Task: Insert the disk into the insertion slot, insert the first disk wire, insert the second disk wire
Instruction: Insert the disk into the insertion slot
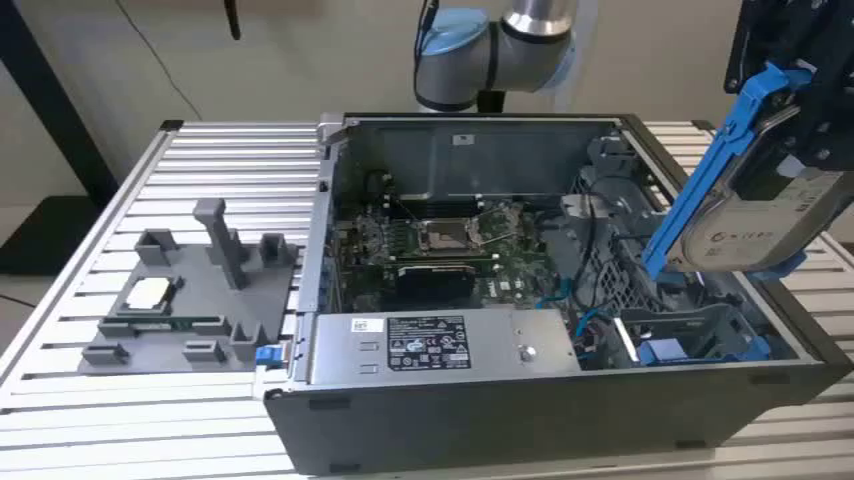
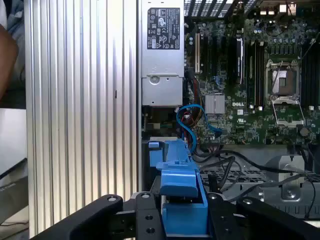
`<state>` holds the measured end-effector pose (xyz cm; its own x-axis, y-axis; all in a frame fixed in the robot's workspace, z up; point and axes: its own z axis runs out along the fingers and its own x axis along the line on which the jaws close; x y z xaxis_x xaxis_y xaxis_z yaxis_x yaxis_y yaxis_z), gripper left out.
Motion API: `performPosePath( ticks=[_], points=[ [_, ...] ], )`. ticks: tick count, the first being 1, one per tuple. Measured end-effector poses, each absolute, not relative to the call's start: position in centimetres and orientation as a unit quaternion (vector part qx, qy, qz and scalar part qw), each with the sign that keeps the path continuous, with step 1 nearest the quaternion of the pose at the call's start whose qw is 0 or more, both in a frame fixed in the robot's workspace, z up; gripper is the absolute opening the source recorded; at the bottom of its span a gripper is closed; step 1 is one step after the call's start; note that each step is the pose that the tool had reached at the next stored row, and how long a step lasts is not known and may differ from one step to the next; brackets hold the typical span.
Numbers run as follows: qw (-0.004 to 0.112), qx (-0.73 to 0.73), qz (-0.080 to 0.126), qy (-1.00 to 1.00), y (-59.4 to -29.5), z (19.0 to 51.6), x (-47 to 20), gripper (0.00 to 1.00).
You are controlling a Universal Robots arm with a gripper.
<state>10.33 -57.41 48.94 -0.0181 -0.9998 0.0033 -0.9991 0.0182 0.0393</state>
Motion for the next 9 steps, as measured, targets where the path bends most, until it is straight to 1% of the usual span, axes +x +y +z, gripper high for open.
performPosePath(
  ticks=[9],
  points=[
    [0.015, 0.701, -0.013, -0.713, -57.42, 48.76, 10.32, 0.33]
  ],
)
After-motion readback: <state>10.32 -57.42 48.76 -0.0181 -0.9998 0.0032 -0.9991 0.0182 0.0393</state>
